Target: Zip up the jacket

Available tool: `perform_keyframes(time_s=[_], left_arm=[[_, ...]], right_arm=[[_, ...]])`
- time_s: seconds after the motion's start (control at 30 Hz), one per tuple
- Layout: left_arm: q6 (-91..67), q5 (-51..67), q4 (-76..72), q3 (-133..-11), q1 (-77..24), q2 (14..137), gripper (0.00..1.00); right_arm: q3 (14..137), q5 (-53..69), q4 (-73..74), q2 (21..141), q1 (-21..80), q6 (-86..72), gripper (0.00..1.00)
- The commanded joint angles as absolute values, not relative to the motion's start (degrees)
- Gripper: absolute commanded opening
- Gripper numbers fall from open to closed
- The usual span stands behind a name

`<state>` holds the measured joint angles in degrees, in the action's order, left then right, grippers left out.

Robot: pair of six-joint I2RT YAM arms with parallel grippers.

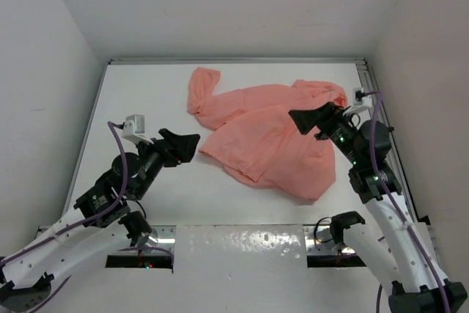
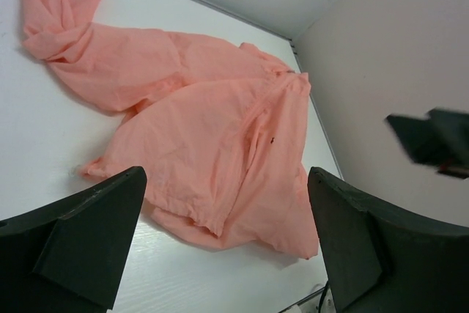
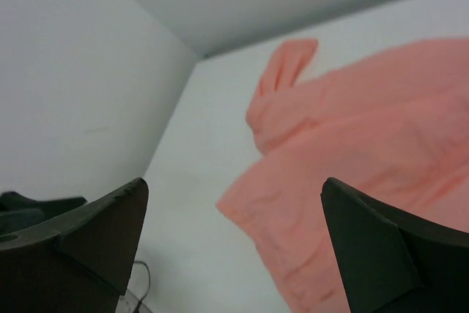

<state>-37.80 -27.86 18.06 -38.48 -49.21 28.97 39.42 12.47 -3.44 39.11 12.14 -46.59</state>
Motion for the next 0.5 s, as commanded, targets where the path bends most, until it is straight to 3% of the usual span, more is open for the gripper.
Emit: perform_keyframes(time_s=[0.0, 0.1, 0.47], left_arm=[[-36.9, -28.1, 14.9, -40.2, -49.6, 25.9, 0.90], [-36.0, -28.9, 15.4, -40.4, -49.6, 23.2, 0.90], [-37.0, -27.8, 17.0, -40.7, -49.6, 23.5, 0.91]], right_arm=[[38.5, 18.5, 3.6, 36.5, 12.2, -45.0, 0.99], [38.8, 15.6, 10.1, 33.2, 12.3, -42.0, 0.99], [39.5, 14.7, 12.7, 30.4, 12.2, -40.7, 0.99]])
